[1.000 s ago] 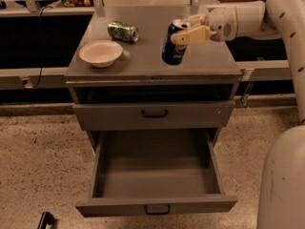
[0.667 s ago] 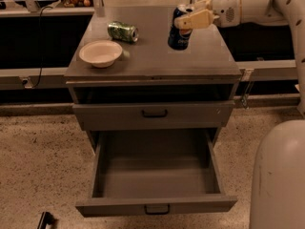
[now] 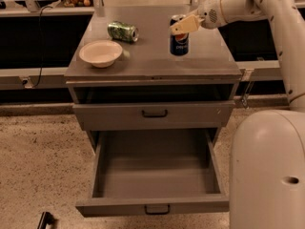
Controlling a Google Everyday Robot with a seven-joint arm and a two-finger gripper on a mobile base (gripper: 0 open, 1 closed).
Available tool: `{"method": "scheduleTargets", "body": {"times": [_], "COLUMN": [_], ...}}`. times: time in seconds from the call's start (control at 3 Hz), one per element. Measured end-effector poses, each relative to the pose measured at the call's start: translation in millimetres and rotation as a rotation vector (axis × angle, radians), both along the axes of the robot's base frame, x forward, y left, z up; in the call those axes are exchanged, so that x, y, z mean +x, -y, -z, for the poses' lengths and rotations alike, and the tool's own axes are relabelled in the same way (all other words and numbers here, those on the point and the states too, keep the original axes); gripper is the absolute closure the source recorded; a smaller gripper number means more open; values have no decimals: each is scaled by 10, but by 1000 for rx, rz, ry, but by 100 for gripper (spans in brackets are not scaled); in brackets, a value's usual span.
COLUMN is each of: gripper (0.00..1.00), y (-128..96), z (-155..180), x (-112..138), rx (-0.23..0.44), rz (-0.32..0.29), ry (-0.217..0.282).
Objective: Pick pepsi can from middle drawer and place on counter
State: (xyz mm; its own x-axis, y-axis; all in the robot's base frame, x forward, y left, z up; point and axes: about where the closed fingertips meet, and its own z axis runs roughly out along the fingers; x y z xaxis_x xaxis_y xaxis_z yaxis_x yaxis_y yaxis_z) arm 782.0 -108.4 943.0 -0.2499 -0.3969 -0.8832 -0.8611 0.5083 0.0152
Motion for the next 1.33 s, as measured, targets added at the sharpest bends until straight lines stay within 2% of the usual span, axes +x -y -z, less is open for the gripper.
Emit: {"method": "scheduleTargets", "body": {"times": [0.33,0.67,1.0,1.33], "gripper": [36,13,0,0], "y": [29,-19,-46,-47], "z": [344,376,400,400], "x": [81,84,91,90], "rx": [-13,-13,-13,-12], "rz": [32,24,21,20], "ry": [-50,-55,-59,-59]}}
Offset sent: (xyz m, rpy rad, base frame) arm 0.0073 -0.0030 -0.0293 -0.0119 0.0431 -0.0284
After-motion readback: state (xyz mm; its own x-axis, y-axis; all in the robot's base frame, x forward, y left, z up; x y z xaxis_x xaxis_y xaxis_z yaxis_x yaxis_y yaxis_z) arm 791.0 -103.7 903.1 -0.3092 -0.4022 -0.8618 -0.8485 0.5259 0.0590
